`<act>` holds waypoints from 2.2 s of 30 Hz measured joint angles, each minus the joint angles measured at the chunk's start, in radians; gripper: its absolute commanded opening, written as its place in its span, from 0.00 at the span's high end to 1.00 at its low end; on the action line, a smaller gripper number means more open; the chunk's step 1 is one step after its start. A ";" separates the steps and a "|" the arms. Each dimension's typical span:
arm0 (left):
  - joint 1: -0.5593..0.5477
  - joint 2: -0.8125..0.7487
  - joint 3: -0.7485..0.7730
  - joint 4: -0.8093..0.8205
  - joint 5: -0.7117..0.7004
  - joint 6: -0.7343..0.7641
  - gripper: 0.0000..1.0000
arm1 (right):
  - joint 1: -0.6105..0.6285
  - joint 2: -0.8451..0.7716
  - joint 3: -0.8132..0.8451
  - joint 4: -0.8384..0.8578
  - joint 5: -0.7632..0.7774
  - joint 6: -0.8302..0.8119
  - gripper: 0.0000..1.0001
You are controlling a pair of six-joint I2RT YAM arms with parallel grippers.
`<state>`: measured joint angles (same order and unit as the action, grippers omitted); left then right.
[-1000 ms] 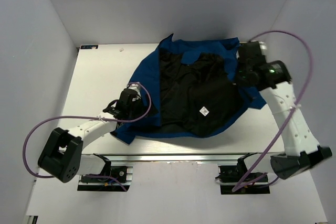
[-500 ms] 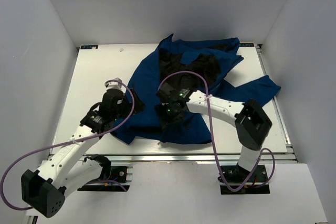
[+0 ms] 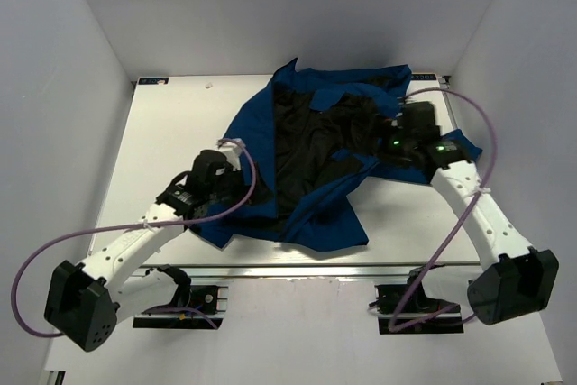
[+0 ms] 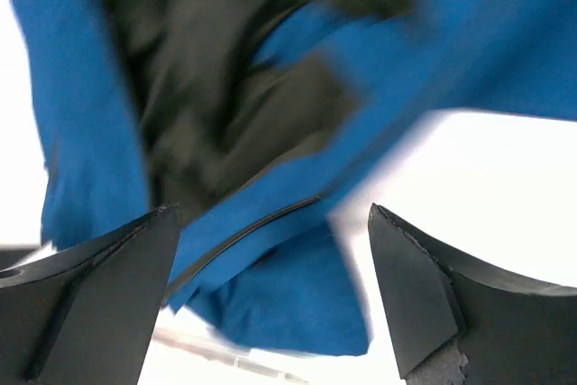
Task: Zip up the jacket
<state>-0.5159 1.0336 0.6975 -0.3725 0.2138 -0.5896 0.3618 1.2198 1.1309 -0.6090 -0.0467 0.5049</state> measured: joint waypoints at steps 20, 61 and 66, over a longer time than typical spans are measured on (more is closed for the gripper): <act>-0.226 0.428 0.103 0.148 0.199 0.285 0.58 | -0.425 0.621 0.257 0.206 -0.254 -0.013 1.00; -0.213 0.013 0.038 -0.145 -0.399 -0.097 0.02 | 0.260 -0.104 -0.058 0.279 0.199 -0.263 0.11; -0.208 0.043 0.038 -0.142 -0.436 -0.135 0.02 | 0.327 -0.129 -0.291 0.213 0.119 -0.194 0.11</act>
<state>-0.7235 1.0771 0.7357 -0.5144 -0.2222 -0.7242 0.6888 1.0908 0.8402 -0.3958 0.0719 0.3107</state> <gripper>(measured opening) 0.981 0.895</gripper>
